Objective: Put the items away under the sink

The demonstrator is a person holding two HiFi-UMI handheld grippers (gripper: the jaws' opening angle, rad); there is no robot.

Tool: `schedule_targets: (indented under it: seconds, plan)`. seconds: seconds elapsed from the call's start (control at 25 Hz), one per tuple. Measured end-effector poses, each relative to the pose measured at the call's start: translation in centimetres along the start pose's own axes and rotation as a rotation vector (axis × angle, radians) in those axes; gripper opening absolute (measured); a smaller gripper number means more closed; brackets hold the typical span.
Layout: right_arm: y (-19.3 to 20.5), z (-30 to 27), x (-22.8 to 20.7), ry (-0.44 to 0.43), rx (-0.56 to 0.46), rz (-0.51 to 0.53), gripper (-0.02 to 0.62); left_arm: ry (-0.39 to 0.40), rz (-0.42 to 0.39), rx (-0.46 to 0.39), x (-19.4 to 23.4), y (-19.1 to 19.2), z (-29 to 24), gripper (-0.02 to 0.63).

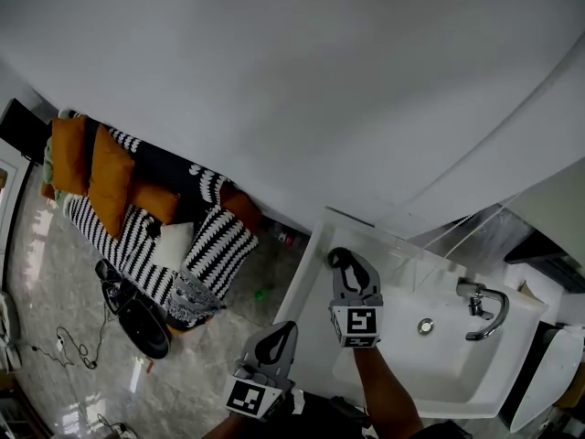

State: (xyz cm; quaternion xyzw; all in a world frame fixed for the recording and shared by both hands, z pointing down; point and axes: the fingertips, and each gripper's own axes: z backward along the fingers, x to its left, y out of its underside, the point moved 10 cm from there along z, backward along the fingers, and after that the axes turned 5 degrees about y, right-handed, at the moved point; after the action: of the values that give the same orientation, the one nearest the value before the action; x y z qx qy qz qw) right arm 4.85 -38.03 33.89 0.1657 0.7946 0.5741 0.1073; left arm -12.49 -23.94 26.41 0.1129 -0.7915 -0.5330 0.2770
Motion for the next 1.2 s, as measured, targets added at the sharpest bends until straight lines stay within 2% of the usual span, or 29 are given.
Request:
schedule_targets:
  seconds: [0.28,0.44,0.56,0.68,0.8,1.04,1.2]
  plan:
    - [-0.1,0.6,0.4,-0.003,-0.002,0.005,0.086,0.001,-0.022,-0.051,0.3,-0.2,0.5,0.008]
    - [0.5,1.2,0.7,0.002,0.006,-0.019,0.084,0.005,-0.004,-0.008,0.0,-0.1,0.9,0.008]
    - [0.5,1.8,0.9,-0.003,0.0,-0.006,0.084,0.011,-0.016,-0.039,-0.1,0.0,1.1,0.008]
    - [0.5,2.7,1.1,0.004,-0.021,-0.014,0.084,0.013,-0.014,-0.018,-0.3,0.0,1.7,0.008]
    - [0.4,3.6,1.3,0.006,-0.042,-0.021,0.084,0.019,-0.046,-0.096,-0.3,0.1,2.0,0.008]
    - [-0.2,5.6,1.8,0.011,-0.06,-0.004,0.083,0.023,-0.017,-0.038,-1.2,0.2,3.3,0.008]
    - [-0.7,6.8,2.0,0.016,-0.065,0.013,0.083,0.028,-0.024,-0.055,-1.6,0.1,4.0,0.008]
